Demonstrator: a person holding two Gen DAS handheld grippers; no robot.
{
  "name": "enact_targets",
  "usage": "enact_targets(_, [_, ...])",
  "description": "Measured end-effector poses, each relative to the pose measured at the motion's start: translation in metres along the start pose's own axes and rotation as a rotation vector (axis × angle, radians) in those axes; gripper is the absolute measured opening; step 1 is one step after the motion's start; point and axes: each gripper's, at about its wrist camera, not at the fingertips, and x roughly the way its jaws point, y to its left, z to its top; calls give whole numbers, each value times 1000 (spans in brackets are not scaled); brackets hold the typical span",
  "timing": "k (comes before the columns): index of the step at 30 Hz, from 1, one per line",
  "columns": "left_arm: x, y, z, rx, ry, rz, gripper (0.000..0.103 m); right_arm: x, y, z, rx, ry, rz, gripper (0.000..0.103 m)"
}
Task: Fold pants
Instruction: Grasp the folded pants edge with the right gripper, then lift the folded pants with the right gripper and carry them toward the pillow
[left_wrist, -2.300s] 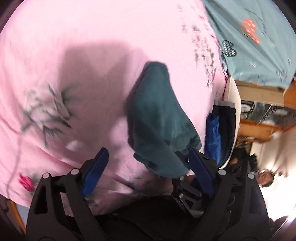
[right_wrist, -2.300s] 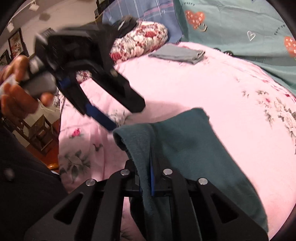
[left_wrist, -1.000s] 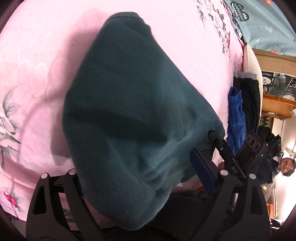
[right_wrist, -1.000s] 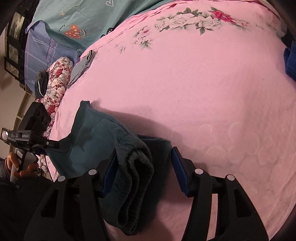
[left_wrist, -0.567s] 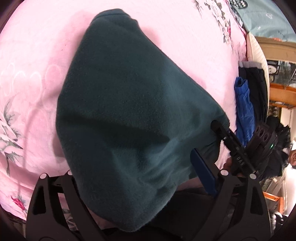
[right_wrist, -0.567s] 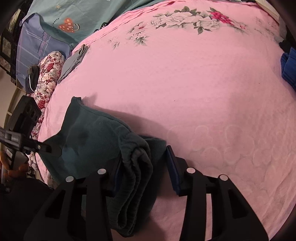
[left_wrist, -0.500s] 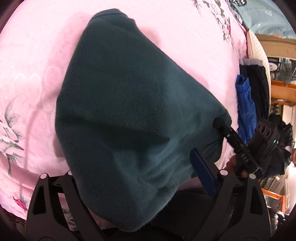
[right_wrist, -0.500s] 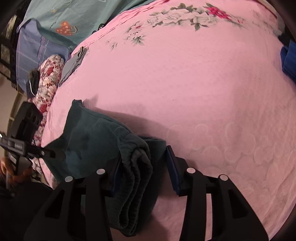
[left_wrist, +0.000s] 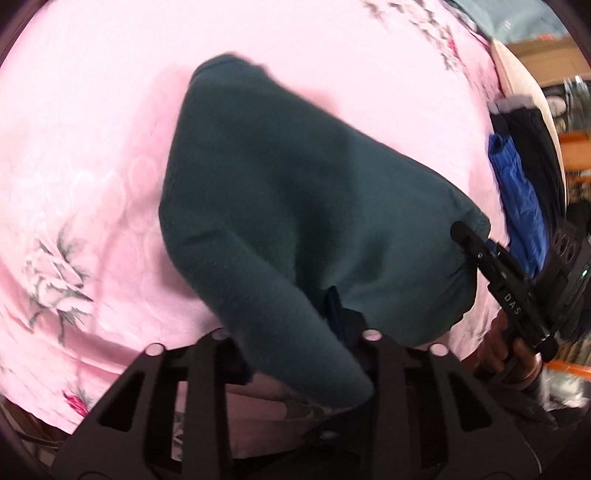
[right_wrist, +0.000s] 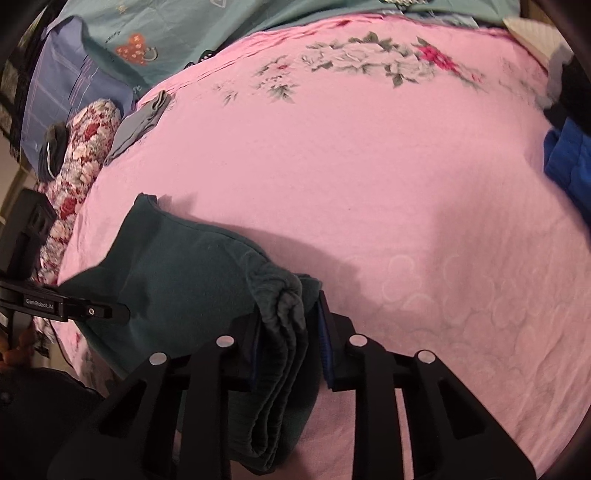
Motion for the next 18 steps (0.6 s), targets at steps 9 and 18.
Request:
enact_targets(9, [-16, -24, -11, 135, -93, 118, 17, -18, 5, 0, 2, -48, 37, 23])
enact_targets(18, [-35, -23, -19, 186, -137, 117, 15, -34, 26, 0, -69, -96, -19, 23])
